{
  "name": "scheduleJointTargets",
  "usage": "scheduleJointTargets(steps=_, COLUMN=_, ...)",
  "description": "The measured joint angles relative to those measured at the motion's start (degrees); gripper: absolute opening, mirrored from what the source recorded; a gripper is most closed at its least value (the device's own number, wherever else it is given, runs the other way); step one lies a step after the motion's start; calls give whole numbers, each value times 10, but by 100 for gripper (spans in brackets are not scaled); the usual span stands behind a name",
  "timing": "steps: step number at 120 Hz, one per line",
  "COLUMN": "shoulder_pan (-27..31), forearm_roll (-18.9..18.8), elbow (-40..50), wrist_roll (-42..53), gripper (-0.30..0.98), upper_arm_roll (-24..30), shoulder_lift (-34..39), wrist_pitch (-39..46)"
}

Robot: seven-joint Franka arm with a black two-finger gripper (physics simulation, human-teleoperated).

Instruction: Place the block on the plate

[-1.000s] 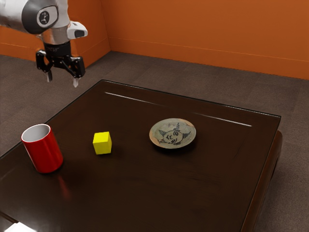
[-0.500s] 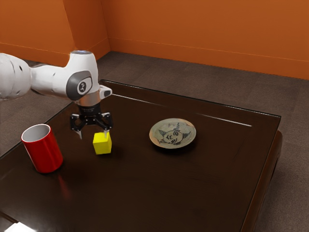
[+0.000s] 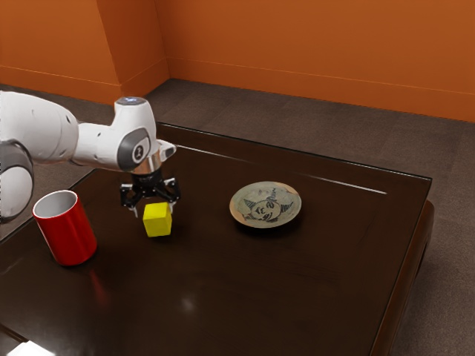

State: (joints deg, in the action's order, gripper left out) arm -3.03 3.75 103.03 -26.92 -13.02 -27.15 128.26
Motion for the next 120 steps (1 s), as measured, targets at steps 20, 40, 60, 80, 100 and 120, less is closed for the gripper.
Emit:
scheduleJointTargets(steps=20, shoulder_pan=0, forearm_roll=23, elbow=2, wrist_roll=8, gripper=69, upper_arm_roll=0, shoulder_lift=-13, wrist_pitch=18)
scheduleJointTargets(steps=40, shoulder_pan=0, forearm_roll=38, elbow=3, wrist_roll=14, gripper=69, upper_arm_roll=0, shoulder_lift=-28, wrist_pitch=27)
scheduleJointTargets(steps=60, shoulder_pan=0, forearm_roll=42, elbow=3, wrist_roll=18, gripper=56, upper_arm_roll=0, shoulder_lift=-30, wrist_pitch=35)
scheduleJointTargets(steps=80, shoulder_pan=0, forearm_roll=44, elbow=3, wrist_roll=21, gripper=44, upper_arm_roll=0, shoulder_lift=-29, wrist_pitch=38)
scheduleJointTargets(steps=100, shoulder_pan=-8, forearm_roll=41, elbow=4, wrist_roll=22, gripper=40, upper_arm_roll=-1, shoulder_lift=0, wrist_pitch=38)
scheduleJointTargets(steps=120, shoulder_pan=-63, forearm_roll=33, elbow=2, wrist_roll=8, gripper=40, upper_arm_roll=5, shoulder_lift=73, wrist_pitch=27)
